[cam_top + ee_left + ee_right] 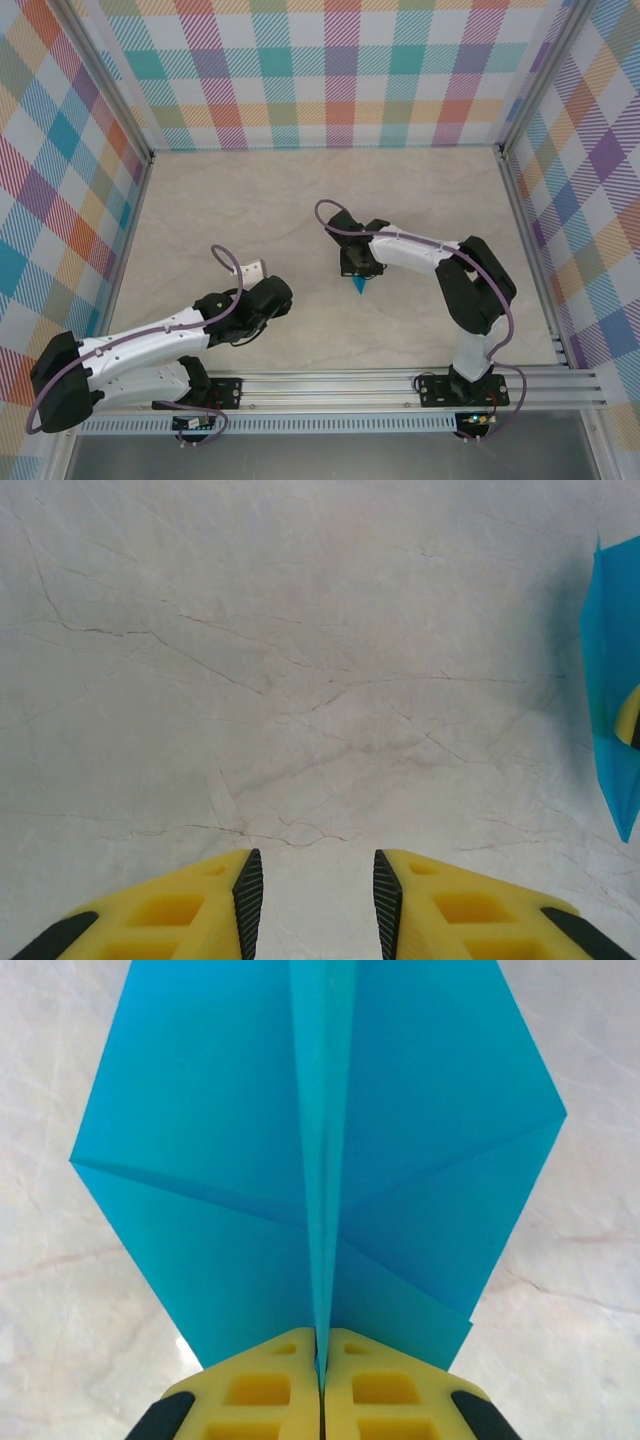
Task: Fold a paper plane with a square sheet of paper (pick it up from the middle)
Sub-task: Turn over the paper plane at the center of the table.
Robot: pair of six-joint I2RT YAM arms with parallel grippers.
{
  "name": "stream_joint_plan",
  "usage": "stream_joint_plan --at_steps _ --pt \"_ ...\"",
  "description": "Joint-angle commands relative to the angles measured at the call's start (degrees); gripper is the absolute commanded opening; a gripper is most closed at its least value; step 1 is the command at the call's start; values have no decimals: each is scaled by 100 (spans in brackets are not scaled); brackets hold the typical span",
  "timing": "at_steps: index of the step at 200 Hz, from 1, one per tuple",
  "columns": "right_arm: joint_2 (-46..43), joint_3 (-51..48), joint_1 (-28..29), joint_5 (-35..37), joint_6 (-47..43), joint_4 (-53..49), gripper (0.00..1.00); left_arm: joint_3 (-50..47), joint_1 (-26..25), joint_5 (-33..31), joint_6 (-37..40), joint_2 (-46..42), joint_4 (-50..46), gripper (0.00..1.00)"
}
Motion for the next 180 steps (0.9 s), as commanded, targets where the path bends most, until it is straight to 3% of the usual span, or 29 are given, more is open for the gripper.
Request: stream_joint_plan --at_steps 1,44,63,90,111,133,180 --pt "314 253 17 -142 -24 -119 6 -151 182 121 167 -152 -97 37" --pt "666 385 17 -256 -58 -137 9 -186 361 252 281 -200 -106 38" --pt "552 464 18 -182 -88 -290 16 -186 406 287 315 -198 -99 38" --pt "165 635 17 -49 -231 -574 27 -187 446 339 327 -174 -27 39" --pt "-260 709 18 -26 -382 -740 29 -154 467 397 358 -99 24 40" --pt "-695 683 17 188 -444 -925 40 -87 472 451 412 23 43 40" --pt "-1563 215 -24 412 -470 -890 46 57 476 476 525 186 20 45"
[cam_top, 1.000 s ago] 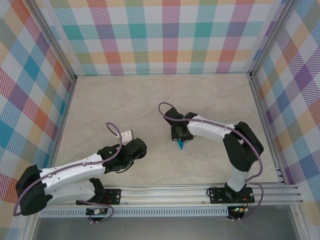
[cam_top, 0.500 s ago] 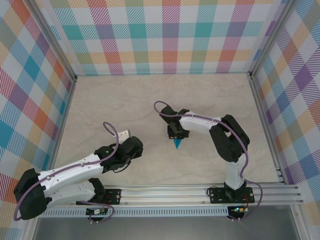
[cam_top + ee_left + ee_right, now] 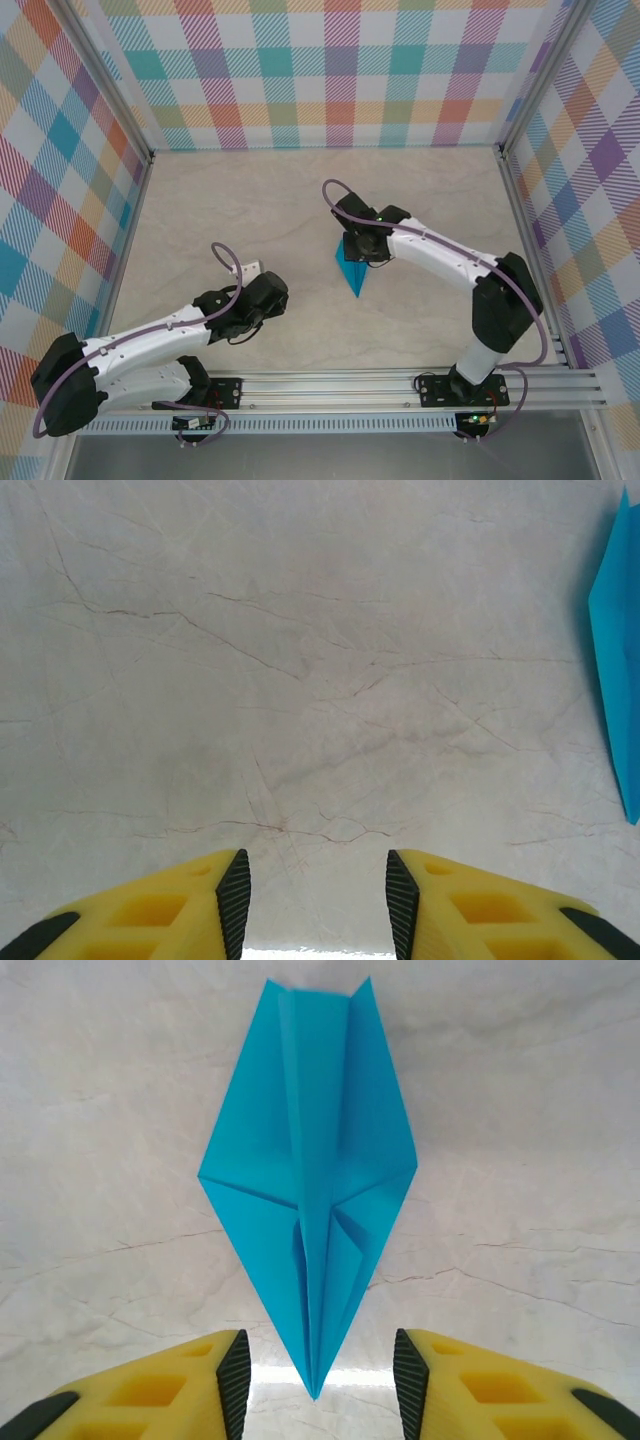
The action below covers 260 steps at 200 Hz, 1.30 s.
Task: Fold a paper plane with a square sheet of paper (pick it up from the middle)
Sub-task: Turn over the paper plane at the center of the table.
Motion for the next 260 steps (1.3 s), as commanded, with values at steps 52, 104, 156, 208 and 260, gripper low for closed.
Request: stream_joint_plan --at_steps 52,104,156,208,260 --pt "-2256 -1197 -251 1590 -16 -120 65 385 382 -471 794 15 -351 75" --pt "-4197 -2556 -1149 2690 -1632 1191 98 762 1507 -1380 1955 65 -371 100" --pt "-3289 -3806 -2694 1679 -2407 3152 100 847 3204 -1260 2975 155 397 100" --pt "-2232 -4824 -3351 908 -2842 6274 100 -274 3644 -1575 4575 655 3323 100" --pt "-1419 -4976 -3415 28 -3533 7916 100 -1176 3858 -798 5220 1796 6381 100"
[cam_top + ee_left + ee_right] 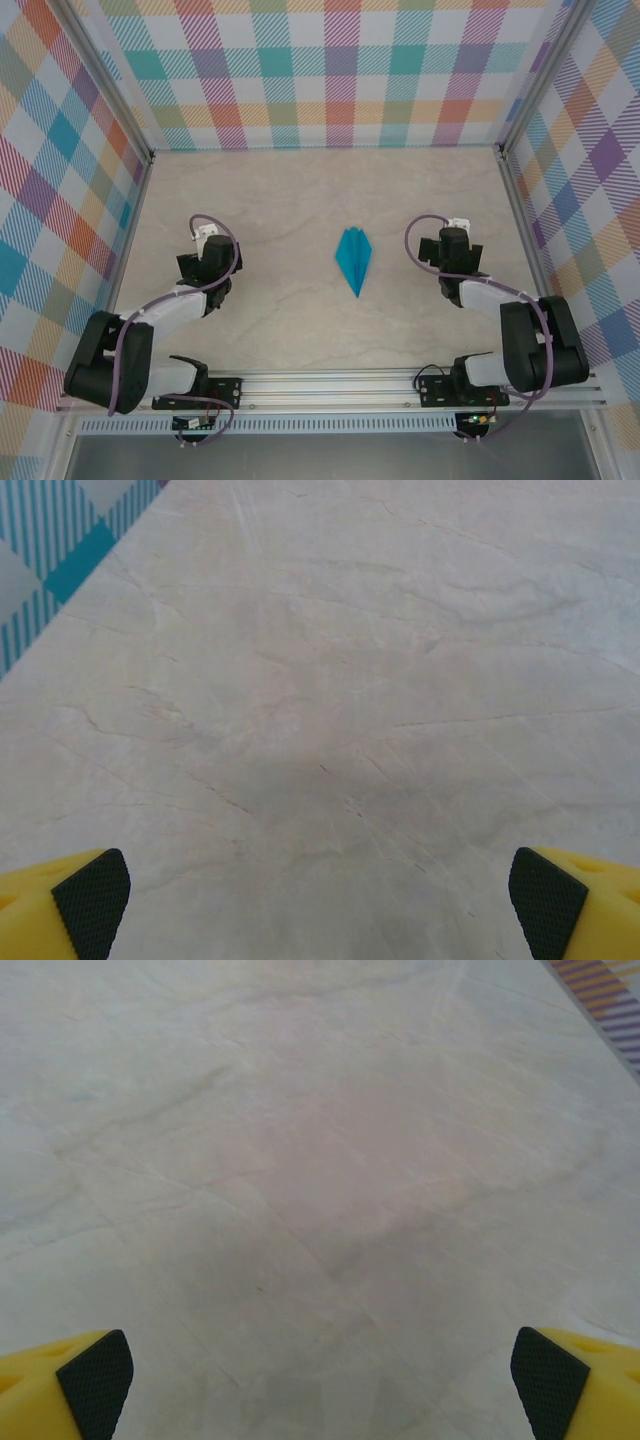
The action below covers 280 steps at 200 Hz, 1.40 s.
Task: Fold a paper plane with a square sheet of paper (pick it up from the middle)
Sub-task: Turn over the paper plane at the center of the table, then reset both arms
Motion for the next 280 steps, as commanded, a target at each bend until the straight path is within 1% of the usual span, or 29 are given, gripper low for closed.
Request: stream_joint_plan --at_steps 1,11,18,32,40,54,60,70,84,93,99,108,111,114,118,121,126,130,135,143,163,280 --pt "142 20 -38 -535 -541 1244 100 -195 171 412 578 321 1961 100" --pt "148 -85 -38 -629 -677 1439 100 -109 197 538 802 472 2068 100" --pt "142 -215 -46 -737 -746 1828 100 -113 197 602 998 570 2268 100" --pt "339 -417 -72 -856 -860 2481 100 -263 319 910 1231 782 2958 100" --pt "455 -322 -79 -1038 -951 2412 100 -233 482 1274 1144 879 2887 100" --pt "568 -110 -105 -1049 -923 2125 100 -388 557 1616 1204 1169 3462 100" --pt "574 -76 -143 -1121 -899 2046 100 -416 570 1708 1207 1113 3392 100" --pt "574 -77 -206 -1238 -864 2044 100 -520 663 2087 1222 1054 3499 100" --pt "566 -148 -326 -1545 -815 2119 100 -661 710 2273 1230 1131 3812 100" --pt "572 -254 -414 -1686 -760 2320 100 -697 728 2405 1299 1409 4076 100" --pt "594 -328 -469 -1743 -705 2480 100 -677 728 2382 1322 1548 4315 100" --pt "630 -486 -572 -1915 -627 2719 100 -493 772 2469 1234 1350 3604 100" --pt "715 -543 -581 -1958 -658 2900 100 -468 804 2467 1211 1406 3608 100" --pt "850 -582 -568 -2001 -726 3111 100 -449 809 2356 1173 1482 3714 100" --pt "990 -584 -508 -1887 -762 3398 100 -360 813 2140 1084 1533 3663 100" --pt "985 -560 -493 -1854 -740 3344 100 -252 861 2039 952 1503 3464 100" --pt "844 -481 -523 -1879 -693 2888 100 -168 1042 2285 800 1434 3106 100" --pt "848 -457 -536 -1856 -659 2865 100 -203 1123 2367 764 1461 3234 100" --pt "941 -444 -543 -1690 -604 3019 100 -226 1111 2302 783 1485 3319 100" --pt "880 -354 -595 -1537 -441 2689 100 -204 1102 2297 784 1469 3216 100" --pt "913 -371 -656 -1362 -324 2797 100 -229 1065 2239 809 1472 3289 100" --pt "890 -367 -655 -1376 -325 2751 100 -201 1050 2308 849 1461 3237 100"
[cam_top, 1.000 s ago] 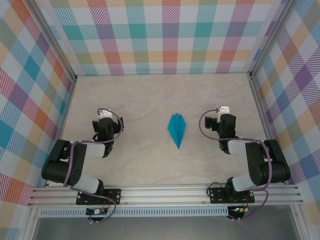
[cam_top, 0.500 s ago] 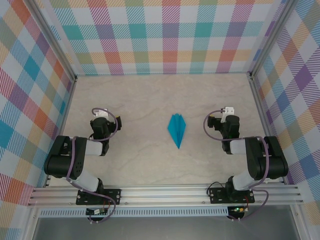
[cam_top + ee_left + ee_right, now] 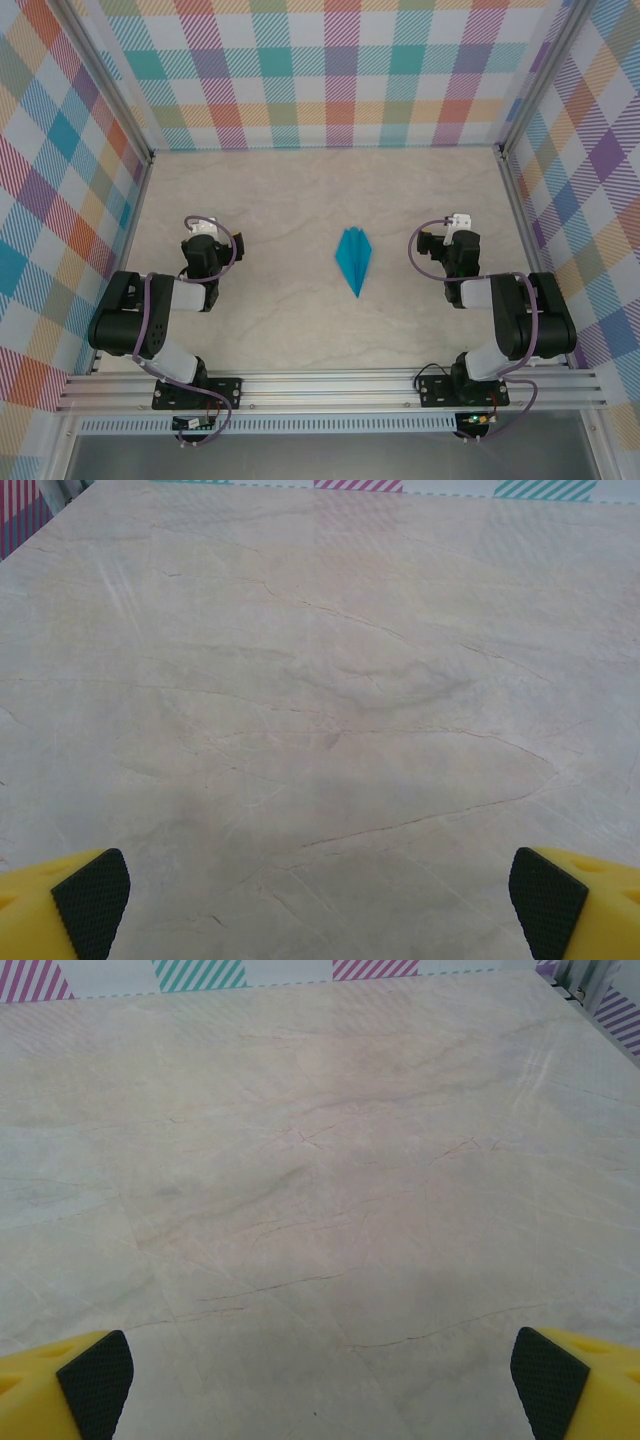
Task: Fold a paper plane with a square sheet of paper (pick it up from the middle)
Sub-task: Reset both arms
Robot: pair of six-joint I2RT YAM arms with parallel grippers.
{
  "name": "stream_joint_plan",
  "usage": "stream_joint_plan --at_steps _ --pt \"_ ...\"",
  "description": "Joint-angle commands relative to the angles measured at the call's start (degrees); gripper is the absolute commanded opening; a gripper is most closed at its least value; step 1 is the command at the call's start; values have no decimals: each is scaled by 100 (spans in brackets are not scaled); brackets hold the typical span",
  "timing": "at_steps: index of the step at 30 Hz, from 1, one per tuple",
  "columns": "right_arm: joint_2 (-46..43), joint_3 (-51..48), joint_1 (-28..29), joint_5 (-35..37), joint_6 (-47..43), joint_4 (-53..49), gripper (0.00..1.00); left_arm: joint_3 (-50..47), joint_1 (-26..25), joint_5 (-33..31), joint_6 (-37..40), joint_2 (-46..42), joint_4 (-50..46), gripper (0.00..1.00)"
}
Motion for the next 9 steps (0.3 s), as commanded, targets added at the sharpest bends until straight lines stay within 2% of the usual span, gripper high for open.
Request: stream_joint_plan --at_steps 1,9 --pt "-4 61 -22 13 90 206 100 80 7 92 -53 -7 11 100" --pt "-9 70 -25 5 96 197 100 82 7 91 -54 0 11 100"
